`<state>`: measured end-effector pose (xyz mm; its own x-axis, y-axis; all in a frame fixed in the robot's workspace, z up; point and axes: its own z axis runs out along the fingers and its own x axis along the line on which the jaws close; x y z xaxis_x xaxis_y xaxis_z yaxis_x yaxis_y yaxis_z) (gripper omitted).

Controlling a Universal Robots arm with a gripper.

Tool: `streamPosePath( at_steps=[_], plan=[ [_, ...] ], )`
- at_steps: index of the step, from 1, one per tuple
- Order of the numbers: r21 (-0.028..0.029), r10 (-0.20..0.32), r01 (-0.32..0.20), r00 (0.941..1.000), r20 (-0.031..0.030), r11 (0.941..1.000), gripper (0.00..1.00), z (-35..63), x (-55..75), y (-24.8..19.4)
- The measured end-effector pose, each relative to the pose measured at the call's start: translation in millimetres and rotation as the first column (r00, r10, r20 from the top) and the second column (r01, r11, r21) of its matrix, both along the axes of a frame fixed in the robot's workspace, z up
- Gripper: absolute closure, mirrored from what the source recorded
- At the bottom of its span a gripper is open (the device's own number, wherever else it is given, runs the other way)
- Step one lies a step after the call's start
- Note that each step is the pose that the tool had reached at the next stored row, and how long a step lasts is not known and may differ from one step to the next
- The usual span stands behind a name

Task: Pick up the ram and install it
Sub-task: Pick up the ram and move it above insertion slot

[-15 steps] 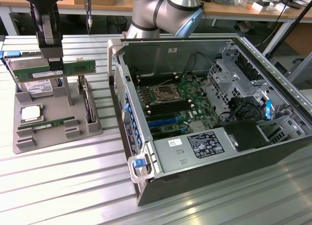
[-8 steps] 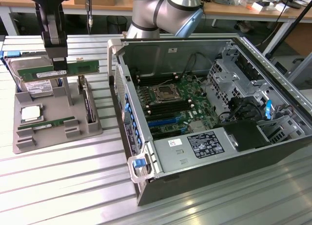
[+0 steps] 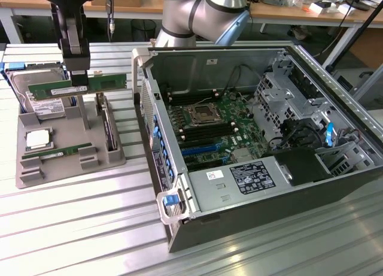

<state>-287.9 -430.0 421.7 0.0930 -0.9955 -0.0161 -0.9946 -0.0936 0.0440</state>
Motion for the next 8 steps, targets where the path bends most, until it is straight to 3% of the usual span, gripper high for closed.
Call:
streamPosePath(
  at_steps=[8],
  plan=[
    [-0.0012,0.0,0.0,1.0,0.0,1.0,0.88,0.0,14.4,0.0]
  ],
)
